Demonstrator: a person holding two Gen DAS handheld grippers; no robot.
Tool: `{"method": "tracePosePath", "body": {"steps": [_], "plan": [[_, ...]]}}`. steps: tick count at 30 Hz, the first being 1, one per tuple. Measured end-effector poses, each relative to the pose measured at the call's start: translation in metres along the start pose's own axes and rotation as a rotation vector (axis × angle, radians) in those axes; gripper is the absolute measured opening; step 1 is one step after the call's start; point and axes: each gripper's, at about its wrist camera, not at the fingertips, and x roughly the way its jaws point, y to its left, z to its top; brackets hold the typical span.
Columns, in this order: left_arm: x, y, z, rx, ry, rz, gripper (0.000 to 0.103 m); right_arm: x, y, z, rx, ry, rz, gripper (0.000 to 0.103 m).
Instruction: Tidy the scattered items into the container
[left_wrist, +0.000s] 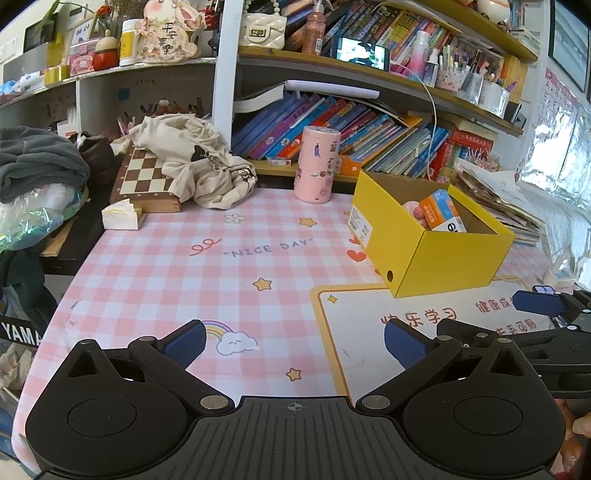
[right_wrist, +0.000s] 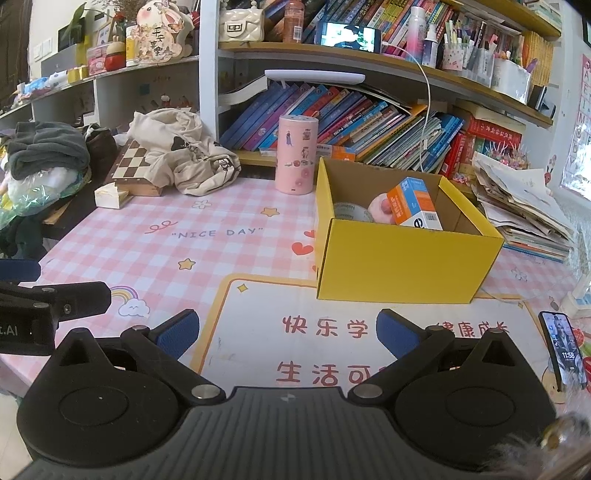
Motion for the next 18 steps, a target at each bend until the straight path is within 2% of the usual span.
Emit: {"method": "tracePosePath", "body": {"steps": [18], "plan": [[0.0031,-0.0008,-0.0045,-0.018,0.021,0.004,0.103,0.0004,0.0019,-0.0040,0.002,0.010,0.002,0.103]]}}
